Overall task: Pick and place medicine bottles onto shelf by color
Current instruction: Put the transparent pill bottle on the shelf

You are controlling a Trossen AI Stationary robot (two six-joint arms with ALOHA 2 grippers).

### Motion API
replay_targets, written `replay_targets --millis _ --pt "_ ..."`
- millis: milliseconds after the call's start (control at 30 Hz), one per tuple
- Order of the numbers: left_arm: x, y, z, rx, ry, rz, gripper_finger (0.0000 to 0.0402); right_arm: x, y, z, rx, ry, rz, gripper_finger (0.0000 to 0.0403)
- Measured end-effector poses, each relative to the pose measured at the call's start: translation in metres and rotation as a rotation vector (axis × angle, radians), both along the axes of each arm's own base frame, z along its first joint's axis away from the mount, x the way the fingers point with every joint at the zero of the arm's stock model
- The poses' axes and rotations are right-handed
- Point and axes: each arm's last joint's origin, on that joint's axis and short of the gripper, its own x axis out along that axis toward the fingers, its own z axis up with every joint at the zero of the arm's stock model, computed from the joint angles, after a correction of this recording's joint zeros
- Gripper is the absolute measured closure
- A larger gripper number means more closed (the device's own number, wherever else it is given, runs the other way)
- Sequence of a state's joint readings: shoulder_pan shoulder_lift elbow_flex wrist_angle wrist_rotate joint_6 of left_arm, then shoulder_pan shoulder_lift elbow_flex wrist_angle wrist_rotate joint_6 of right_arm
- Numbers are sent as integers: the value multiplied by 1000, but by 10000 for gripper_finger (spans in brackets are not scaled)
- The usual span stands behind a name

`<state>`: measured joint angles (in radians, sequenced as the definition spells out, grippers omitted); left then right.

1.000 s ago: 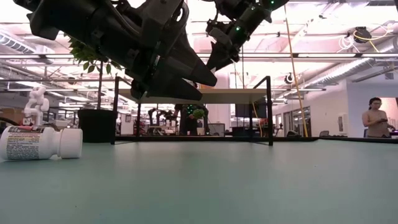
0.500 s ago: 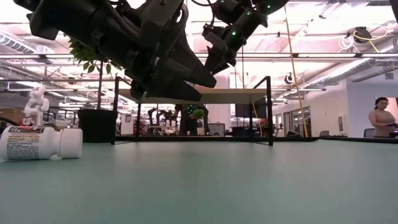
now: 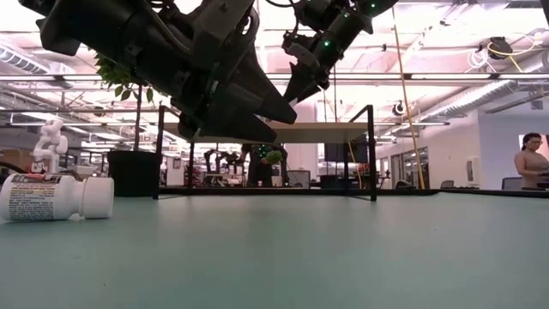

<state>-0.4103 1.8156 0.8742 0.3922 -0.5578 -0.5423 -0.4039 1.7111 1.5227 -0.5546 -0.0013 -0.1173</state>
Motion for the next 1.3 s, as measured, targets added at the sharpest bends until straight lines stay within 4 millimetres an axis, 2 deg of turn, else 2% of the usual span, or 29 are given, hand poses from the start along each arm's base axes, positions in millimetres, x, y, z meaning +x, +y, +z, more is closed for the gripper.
replay_targets --millis 333,700,1000,1300 --pt "0 0 0 -7 1 4 163 0 1 1 -5 1 8 256" --pt "0 0 -1 1 8 1 163 -1 1 1 -10 3 9 223" --pt "0 0 -1 0 7 2 163 -1 1 1 -18 5 17 220" --pt "-1 -2 -1 -4 7 -4 163 -19 11 26 -48 -35 39 219"
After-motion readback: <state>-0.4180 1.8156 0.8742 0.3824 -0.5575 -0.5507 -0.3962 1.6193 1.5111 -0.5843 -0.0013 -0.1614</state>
